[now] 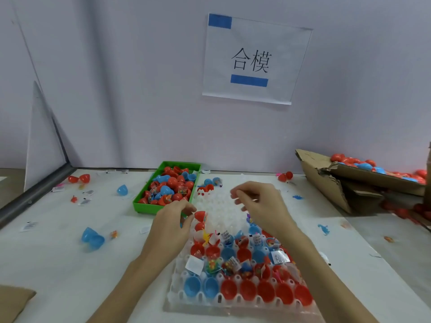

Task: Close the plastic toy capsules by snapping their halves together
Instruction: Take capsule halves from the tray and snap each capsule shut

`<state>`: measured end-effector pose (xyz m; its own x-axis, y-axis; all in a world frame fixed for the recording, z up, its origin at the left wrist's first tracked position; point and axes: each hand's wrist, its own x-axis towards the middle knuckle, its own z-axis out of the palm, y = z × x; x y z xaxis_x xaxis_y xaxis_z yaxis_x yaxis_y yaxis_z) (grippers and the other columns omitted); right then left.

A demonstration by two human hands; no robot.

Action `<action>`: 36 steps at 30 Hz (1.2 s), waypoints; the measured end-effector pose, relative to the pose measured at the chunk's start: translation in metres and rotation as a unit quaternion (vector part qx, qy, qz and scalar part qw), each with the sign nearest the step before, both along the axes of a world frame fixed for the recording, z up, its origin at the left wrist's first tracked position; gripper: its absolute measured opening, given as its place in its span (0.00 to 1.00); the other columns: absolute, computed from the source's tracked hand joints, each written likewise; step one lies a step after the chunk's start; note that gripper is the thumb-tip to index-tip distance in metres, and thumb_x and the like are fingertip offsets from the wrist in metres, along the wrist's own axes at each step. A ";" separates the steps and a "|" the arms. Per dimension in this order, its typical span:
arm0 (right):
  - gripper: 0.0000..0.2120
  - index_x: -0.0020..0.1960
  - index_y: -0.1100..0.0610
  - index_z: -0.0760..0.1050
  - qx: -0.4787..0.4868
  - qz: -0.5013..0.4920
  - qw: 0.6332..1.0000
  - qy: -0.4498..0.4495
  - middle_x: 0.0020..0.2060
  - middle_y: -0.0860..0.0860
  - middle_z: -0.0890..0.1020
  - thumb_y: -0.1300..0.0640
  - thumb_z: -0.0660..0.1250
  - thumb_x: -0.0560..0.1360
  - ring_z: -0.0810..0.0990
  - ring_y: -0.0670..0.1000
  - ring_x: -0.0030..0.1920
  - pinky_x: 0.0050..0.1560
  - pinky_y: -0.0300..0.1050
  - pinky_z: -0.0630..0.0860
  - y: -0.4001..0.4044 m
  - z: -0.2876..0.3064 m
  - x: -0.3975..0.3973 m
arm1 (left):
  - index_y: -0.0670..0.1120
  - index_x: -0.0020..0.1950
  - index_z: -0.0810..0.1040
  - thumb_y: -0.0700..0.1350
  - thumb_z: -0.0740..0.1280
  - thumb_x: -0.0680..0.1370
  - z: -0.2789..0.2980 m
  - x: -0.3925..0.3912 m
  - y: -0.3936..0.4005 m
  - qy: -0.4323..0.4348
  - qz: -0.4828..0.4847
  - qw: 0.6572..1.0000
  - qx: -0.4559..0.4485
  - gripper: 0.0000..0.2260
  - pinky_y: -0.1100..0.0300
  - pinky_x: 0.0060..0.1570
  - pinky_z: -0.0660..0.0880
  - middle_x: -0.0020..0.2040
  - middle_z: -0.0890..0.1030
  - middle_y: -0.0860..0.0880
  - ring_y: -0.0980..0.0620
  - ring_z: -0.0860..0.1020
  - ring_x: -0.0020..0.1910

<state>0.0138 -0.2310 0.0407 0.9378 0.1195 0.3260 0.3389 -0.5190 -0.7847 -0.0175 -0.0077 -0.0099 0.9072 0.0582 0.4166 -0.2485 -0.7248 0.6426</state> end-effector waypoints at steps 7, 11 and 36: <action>0.09 0.53 0.47 0.82 -0.043 -0.113 0.990 -0.076 0.45 0.39 0.84 0.61 0.69 0.81 0.82 0.39 0.46 0.45 0.30 0.77 -0.054 -0.014 -0.017 | 0.49 0.60 0.82 0.40 0.69 0.82 -0.009 0.002 0.000 -0.015 -0.041 0.998 0.037 0.08 0.65 0.60 0.72 0.56 0.81 0.55 0.58 0.77 0.57; 0.09 0.55 0.52 0.85 -0.115 -0.128 0.983 -0.072 0.50 0.45 0.85 0.62 0.69 0.80 0.79 0.39 0.46 0.43 0.25 0.71 -0.066 -0.021 -0.011 | 0.49 0.61 0.81 0.40 0.67 0.83 -0.012 0.002 -0.003 -0.027 -0.046 0.997 0.048 0.09 0.66 0.61 0.71 0.56 0.80 0.56 0.58 0.76 0.58; 0.06 0.51 0.48 0.86 -0.257 -0.129 0.957 0.046 0.60 0.48 0.81 0.48 0.74 0.77 0.69 0.53 0.64 0.52 0.43 0.64 -0.041 -0.029 0.009 | 0.46 0.60 0.83 0.41 0.68 0.83 0.001 -0.004 -0.009 -0.055 -0.030 0.996 0.056 0.08 0.65 0.65 0.68 0.61 0.77 0.52 0.56 0.72 0.63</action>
<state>0.0225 -0.2724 0.0118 0.9795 0.0024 0.2017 0.0894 -0.9015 -0.4235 -0.0214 -0.0168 -0.0094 0.8563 -0.0471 0.5143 -0.3580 -0.7720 0.5252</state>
